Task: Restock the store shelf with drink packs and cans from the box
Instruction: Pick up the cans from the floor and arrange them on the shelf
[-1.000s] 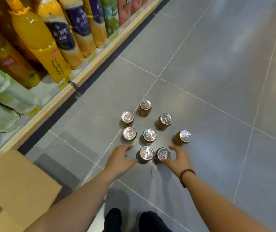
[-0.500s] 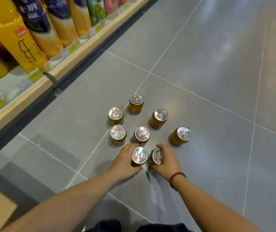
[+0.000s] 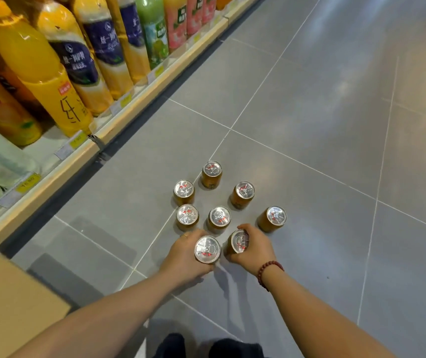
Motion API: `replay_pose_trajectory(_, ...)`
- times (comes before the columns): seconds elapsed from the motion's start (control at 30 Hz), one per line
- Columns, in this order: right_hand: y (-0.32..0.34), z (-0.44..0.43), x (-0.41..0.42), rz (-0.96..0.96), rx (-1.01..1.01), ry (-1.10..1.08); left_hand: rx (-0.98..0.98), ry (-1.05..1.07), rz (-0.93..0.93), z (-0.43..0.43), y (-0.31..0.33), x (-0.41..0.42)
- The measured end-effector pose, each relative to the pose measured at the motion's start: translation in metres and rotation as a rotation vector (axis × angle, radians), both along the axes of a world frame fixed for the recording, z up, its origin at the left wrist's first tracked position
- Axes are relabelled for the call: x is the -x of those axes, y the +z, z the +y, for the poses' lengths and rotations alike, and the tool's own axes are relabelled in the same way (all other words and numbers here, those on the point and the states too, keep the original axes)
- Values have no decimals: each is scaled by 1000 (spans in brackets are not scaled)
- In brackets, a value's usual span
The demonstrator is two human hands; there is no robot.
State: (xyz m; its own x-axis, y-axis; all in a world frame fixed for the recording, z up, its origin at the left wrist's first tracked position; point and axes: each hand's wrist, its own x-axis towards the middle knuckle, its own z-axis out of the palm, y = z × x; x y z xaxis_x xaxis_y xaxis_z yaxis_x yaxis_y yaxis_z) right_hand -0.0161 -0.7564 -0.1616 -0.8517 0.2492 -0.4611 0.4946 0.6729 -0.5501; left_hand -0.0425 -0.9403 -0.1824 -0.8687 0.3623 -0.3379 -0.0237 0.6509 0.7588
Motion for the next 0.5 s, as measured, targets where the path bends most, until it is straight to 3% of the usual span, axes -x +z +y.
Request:
replay_pose_trajectory(0.23, 162, -22, 2, 32, 80, 22, -53, 168, 29, -37, 180, 7)
replay_pose_trajectory(0.5, 413, -70, 44, 93, 119, 247, -9, 242, 81, -97, 424, 18)
